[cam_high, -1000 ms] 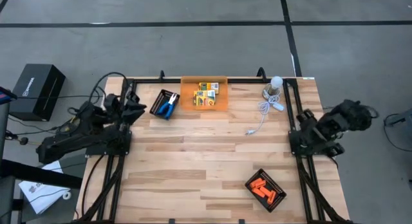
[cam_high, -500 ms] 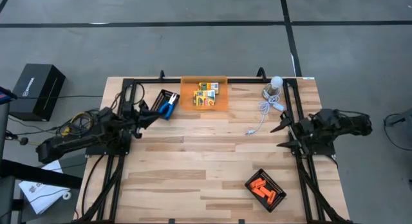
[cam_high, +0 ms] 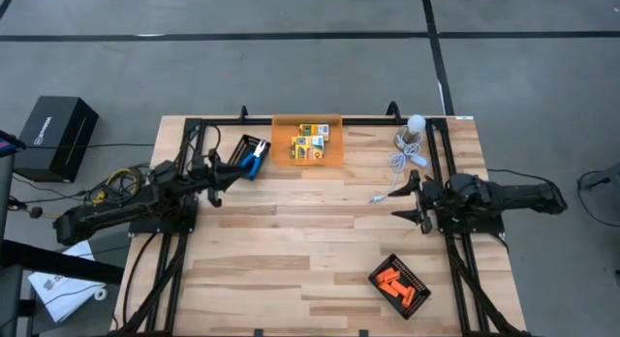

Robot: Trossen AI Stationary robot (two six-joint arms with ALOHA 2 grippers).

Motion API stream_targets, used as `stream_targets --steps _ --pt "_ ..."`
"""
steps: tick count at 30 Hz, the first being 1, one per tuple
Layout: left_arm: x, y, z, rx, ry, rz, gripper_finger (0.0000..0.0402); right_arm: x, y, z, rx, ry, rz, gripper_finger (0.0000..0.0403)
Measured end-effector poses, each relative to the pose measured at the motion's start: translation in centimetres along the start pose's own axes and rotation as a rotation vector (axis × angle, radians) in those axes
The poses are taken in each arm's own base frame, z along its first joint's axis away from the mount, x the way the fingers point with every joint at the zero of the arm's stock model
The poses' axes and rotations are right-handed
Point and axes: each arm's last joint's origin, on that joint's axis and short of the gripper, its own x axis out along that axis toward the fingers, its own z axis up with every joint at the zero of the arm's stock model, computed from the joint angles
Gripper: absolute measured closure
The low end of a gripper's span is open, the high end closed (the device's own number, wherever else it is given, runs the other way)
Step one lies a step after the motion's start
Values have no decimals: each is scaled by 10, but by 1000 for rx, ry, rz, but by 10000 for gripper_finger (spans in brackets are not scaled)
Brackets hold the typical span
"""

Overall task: Pick & Place School Supplies
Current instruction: Return to Home Position

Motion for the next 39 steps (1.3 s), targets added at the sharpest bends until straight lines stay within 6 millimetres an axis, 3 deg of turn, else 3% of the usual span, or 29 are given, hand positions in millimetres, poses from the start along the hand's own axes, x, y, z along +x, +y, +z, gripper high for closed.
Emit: stream_targets --steps 5,13,30,39 --pt "0 6 -1 58 -14 173 311 0 -5 -1 -14 27 -77 143" --pt "0 8 -2 62 -17 229 311 -1 -7 -1 -1 22 -93 143" --pt "5 11 -10 56 60 253 311 -1 -6 -1 307 9 -93 143" --pt "6 11 -11 56 65 254 311 -1 -6 -1 321 9 -93 143"
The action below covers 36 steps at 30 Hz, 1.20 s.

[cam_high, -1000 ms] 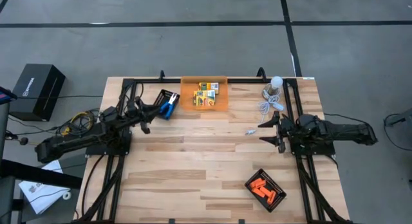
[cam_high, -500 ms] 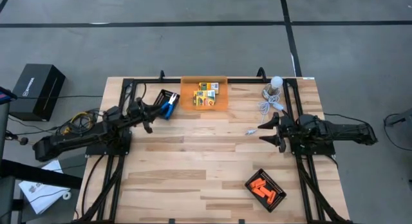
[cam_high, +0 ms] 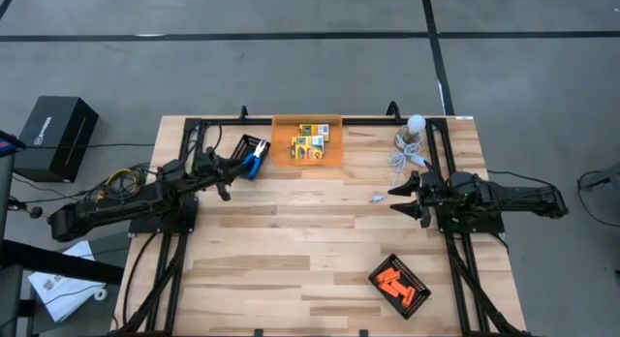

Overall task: Pick & Place School Supplies
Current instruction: Return to Home Position

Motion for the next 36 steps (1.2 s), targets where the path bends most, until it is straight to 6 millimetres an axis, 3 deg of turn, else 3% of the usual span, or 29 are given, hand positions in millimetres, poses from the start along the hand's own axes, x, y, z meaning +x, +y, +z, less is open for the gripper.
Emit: stream_targets --steps 20,36 --pt "-29 -12 34 -38 -381 -147 311 0 0 0 0 0 0 143" --pt "-28 -12 33 -38 -372 -146 311 0 0 0 0 -2 0 143"
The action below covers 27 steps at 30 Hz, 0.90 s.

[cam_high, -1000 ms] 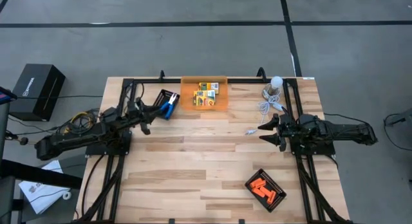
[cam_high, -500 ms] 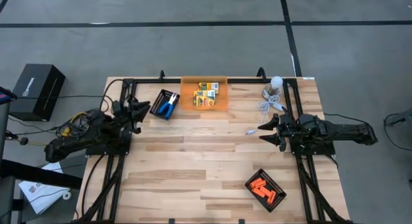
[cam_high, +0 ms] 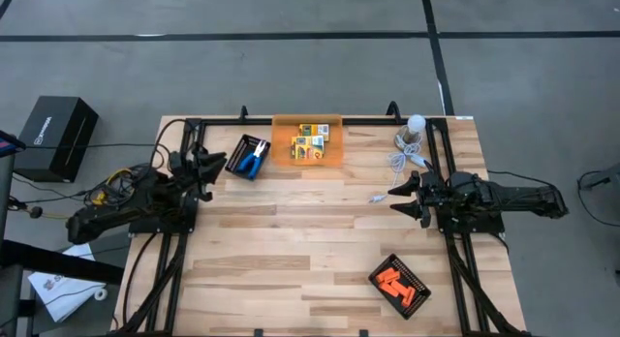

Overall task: Pick & Place School Supplies
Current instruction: Return to Home Position

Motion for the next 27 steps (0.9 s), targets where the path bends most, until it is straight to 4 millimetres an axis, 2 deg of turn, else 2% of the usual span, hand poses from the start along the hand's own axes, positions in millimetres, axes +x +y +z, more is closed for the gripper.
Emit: stream_targets --steps 27 --pt "12 5 -27 14 237 53 311 0 0 0 0 -2 0 143"
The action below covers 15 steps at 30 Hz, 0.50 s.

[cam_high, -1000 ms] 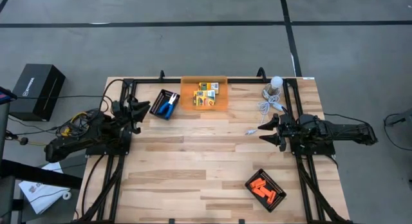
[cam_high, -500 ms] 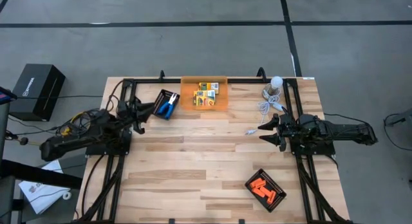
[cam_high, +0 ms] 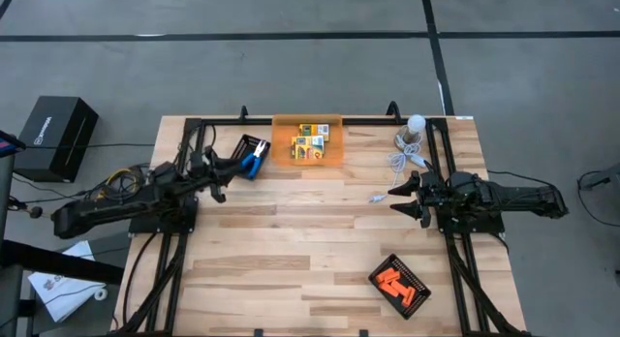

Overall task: Pick & Place School Supplies
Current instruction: Return to Home Position

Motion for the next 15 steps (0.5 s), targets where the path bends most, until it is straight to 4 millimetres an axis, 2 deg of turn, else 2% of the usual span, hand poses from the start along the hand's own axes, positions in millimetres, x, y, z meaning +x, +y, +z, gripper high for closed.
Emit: stream_targets --steps 15 --pt "6 2 -12 6 105 24 311 0 0 0 0 0 0 143"
